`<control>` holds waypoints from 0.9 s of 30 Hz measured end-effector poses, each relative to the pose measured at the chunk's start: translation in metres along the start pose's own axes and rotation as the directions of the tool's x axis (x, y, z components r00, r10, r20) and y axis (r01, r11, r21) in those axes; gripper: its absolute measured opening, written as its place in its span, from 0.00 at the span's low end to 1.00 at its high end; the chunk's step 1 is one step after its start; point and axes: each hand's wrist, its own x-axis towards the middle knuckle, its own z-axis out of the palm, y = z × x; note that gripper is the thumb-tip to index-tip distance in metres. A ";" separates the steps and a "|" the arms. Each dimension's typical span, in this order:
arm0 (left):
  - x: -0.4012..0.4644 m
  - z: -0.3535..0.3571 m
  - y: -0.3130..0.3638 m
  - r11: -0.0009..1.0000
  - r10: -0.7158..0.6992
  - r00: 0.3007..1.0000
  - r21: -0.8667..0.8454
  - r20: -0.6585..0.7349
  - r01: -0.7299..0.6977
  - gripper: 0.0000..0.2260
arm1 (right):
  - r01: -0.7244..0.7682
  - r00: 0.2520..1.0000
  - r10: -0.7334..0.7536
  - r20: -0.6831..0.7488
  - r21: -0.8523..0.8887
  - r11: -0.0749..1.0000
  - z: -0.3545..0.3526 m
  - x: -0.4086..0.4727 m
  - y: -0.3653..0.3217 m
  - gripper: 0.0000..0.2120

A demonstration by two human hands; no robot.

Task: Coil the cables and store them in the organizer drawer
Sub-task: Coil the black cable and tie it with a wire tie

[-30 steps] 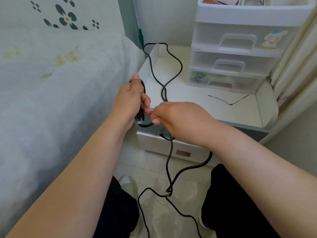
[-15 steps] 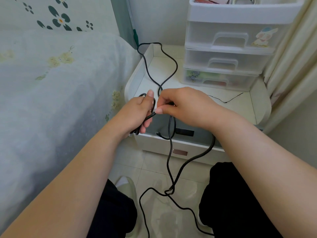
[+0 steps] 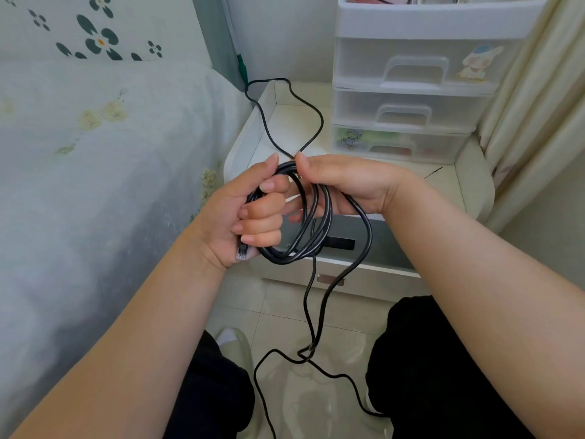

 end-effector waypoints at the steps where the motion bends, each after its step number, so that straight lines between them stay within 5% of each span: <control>1: -0.001 -0.001 0.002 0.999 0.015 0.999 -0.051 0.041 -0.012 0.15 | 0.018 0.998 -0.023 0.060 0.080 0.997 -0.001 0.001 0.001 0.28; 5: -0.006 0.002 0.010 0.992 0.126 0.980 0.029 -0.151 -0.123 0.17 | 0.001 1.000 -0.005 0.015 0.284 0.959 0.000 0.004 0.000 0.30; 8: -0.005 0.005 0.010 0.967 0.213 0.906 0.209 -0.366 -0.143 0.20 | 0.058 0.983 -0.007 -0.184 0.273 0.960 0.010 0.008 0.000 0.21; 11: -0.001 0.007 0.008 0.955 0.246 0.864 0.263 -0.440 -0.138 0.21 | 0.149 0.893 -0.068 -0.444 0.150 0.977 0.027 0.016 0.003 0.15; 17: -0.002 0.006 0.005 0.982 0.184 0.917 0.100 -0.354 -0.159 0.18 | 0.143 0.784 -0.187 -0.592 -0.121 0.982 0.033 0.017 -0.001 0.20; 21: -0.002 0.007 0.005 0.981 0.187 0.945 0.102 -0.268 -0.166 0.14 | 0.078 0.688 -0.396 -0.608 -0.481 0.873 0.023 0.009 0.000 0.16; 27: -0.005 0.004 0.008 0.985 0.174 0.944 0.066 -0.281 -0.162 0.17 | -0.006 0.873 -0.164 -0.459 -0.346 0.938 0.001 -0.010 -0.007 0.14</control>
